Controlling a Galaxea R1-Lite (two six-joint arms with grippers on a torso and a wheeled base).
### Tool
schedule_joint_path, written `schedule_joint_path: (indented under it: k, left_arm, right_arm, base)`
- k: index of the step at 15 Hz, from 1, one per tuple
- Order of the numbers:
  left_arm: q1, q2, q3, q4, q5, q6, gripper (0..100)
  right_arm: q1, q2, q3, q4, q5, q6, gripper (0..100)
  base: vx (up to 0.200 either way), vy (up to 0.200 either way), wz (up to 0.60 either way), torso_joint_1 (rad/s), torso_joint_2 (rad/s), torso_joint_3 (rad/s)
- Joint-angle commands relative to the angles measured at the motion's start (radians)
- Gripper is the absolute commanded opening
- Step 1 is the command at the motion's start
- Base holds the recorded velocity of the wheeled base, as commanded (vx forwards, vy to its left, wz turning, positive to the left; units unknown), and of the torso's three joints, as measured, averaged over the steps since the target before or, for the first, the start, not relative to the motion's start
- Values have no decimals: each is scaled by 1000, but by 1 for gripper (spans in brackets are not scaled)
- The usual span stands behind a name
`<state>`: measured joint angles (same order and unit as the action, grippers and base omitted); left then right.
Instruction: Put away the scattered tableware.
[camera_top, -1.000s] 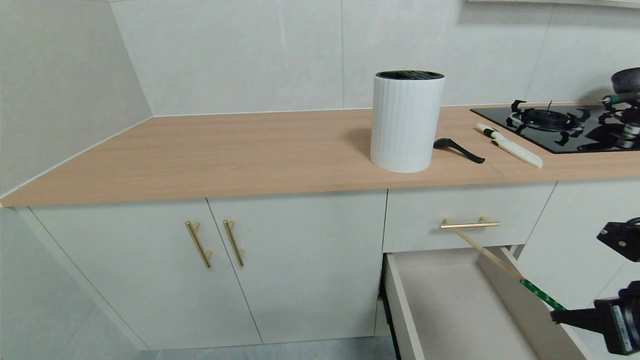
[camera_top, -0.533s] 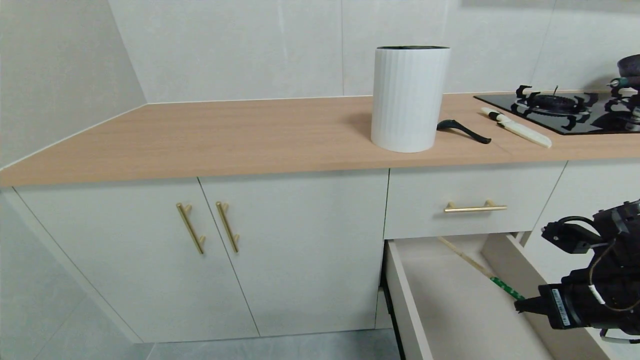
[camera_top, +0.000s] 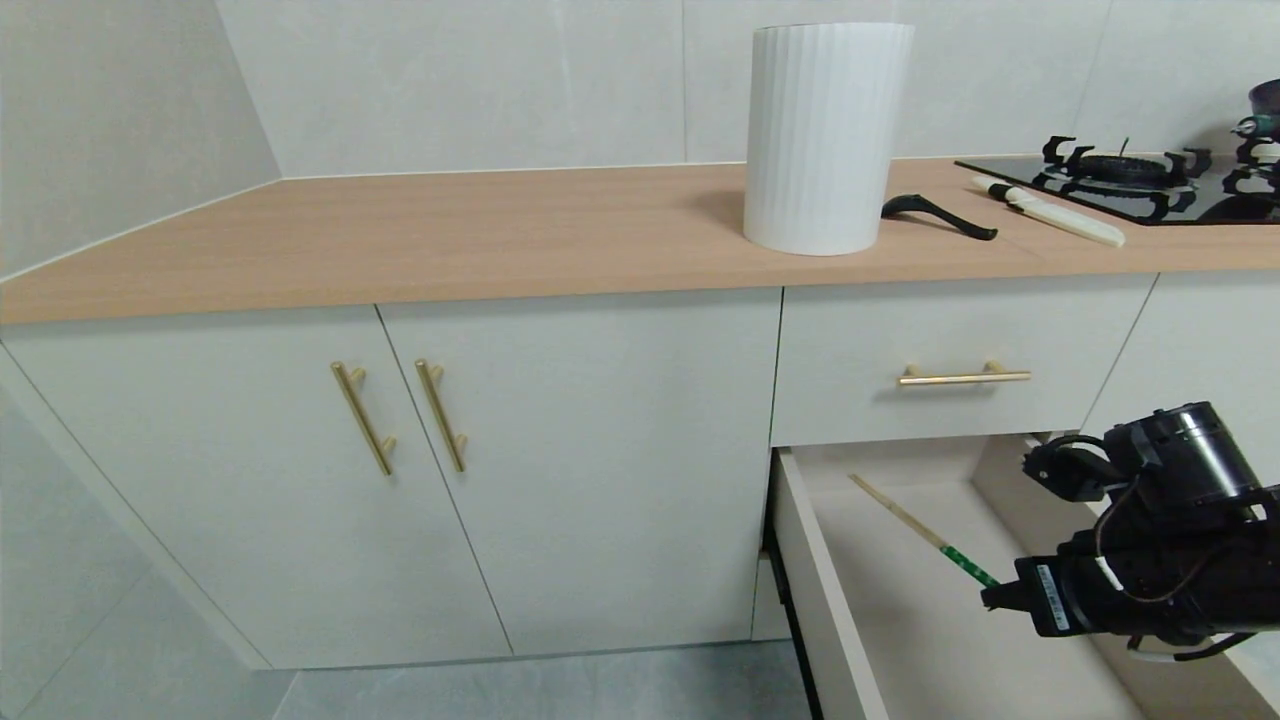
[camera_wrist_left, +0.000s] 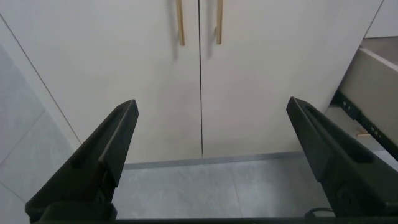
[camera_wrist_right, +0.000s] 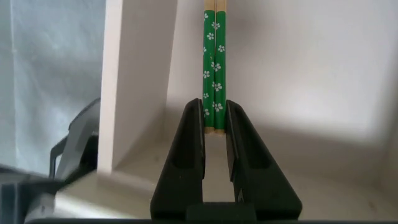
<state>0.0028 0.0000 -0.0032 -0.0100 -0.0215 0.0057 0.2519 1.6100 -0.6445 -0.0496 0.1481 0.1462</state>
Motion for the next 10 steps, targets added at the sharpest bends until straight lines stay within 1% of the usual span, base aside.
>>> schedule_joint_path:
  k: [1, 2, 4, 6, 7, 9, 10]
  left_arm:
    - [0, 0, 0, -1, 0, 0, 100]
    - [0, 0, 0, -1, 0, 0, 100]
    - [0, 0, 0, -1, 0, 0, 100]
    - [0, 0, 0, -1, 0, 0, 100]
    - [0, 0, 0, -1, 0, 0, 100]
    - [0, 0, 0, -1, 0, -1, 100]
    - [0, 0, 0, 1, 0, 0, 100]
  right_arm:
    - [9, 47, 0, -26, 1, -4, 0]
    - [12, 51, -1, -35, 1, -4, 0]
    - [15, 133, -43, -67, -27, -4, 0]
    - [32, 274, -98, -67, -116, 6, 0]
    - [33, 321, -106, -70, -137, 13, 0]
    - [36, 403, -116, -115, -143, 67, 0]
    - [41, 436, -116, -147, -145, 69, 0]
  base:
    - [0, 0, 0, 0, 0, 0]
    - [0, 0, 0, 0, 0, 0]
    - [0, 0, 0, 0, 0, 0]
    - [0, 0, 0, 0, 0, 0]
    - [0, 0, 0, 0, 0, 0]
    - [0, 0, 0, 0, 0, 0]
    - [0, 0, 0, 0, 0, 0]
